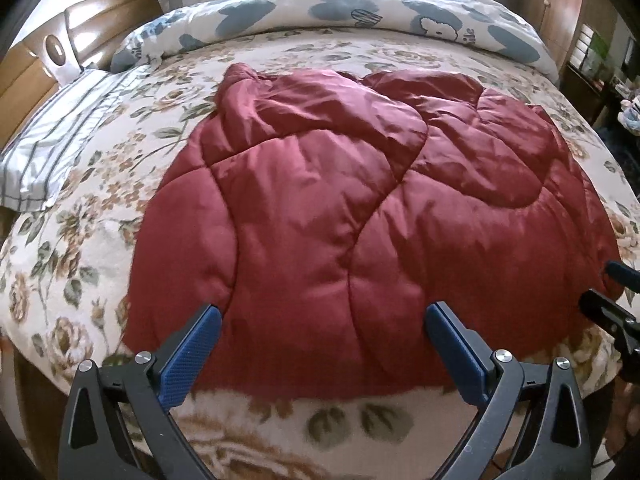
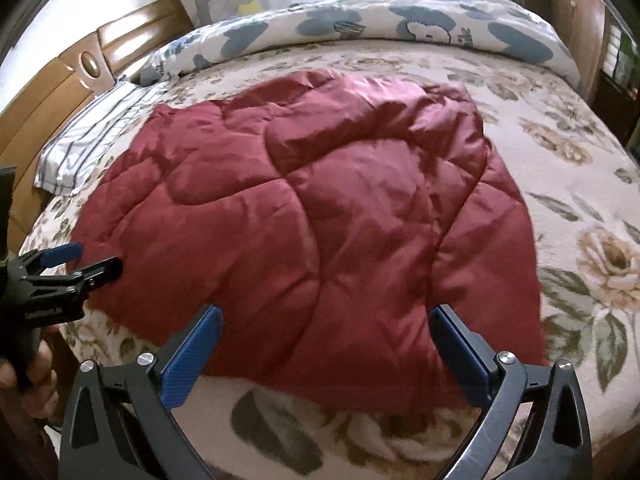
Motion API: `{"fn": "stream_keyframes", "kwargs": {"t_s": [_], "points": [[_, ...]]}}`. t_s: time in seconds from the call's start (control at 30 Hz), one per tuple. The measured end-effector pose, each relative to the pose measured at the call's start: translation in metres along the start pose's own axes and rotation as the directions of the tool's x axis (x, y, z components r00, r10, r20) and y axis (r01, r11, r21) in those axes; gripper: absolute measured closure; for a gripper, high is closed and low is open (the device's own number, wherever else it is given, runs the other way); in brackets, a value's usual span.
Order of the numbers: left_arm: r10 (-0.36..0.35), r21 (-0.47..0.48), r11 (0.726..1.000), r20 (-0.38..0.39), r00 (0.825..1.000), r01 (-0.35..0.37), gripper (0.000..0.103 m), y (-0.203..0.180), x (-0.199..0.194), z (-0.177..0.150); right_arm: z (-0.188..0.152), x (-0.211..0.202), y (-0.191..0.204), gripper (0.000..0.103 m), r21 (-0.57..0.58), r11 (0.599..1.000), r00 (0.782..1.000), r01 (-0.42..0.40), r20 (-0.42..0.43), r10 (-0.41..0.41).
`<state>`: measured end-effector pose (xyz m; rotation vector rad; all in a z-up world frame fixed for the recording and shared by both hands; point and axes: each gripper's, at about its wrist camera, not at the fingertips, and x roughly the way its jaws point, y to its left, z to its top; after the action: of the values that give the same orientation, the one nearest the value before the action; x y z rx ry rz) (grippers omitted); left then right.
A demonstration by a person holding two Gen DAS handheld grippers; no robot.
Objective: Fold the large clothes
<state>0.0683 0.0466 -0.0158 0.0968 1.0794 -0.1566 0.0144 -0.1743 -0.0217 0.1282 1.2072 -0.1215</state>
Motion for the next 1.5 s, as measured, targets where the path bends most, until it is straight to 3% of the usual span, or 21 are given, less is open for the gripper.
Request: {"fn": "stream_keyframes", "kwargs": {"t_s": [0.63,1.5], "points": [[0.017,0.032,0.999,0.094,0.995,-0.02,0.001,-0.001,-0.087,-0.031,-0.009,-0.06,0.033,0.0,-0.08,0.996,0.998,-0.032,0.054,0.036],[0.023,0.056,0.998,0.082,0.996,-0.028,0.001,-0.004,-0.087,-0.024,-0.007,-0.059,0.034,0.0,-0.081,0.996,0.998,-0.042,0.046,0.046]]}}
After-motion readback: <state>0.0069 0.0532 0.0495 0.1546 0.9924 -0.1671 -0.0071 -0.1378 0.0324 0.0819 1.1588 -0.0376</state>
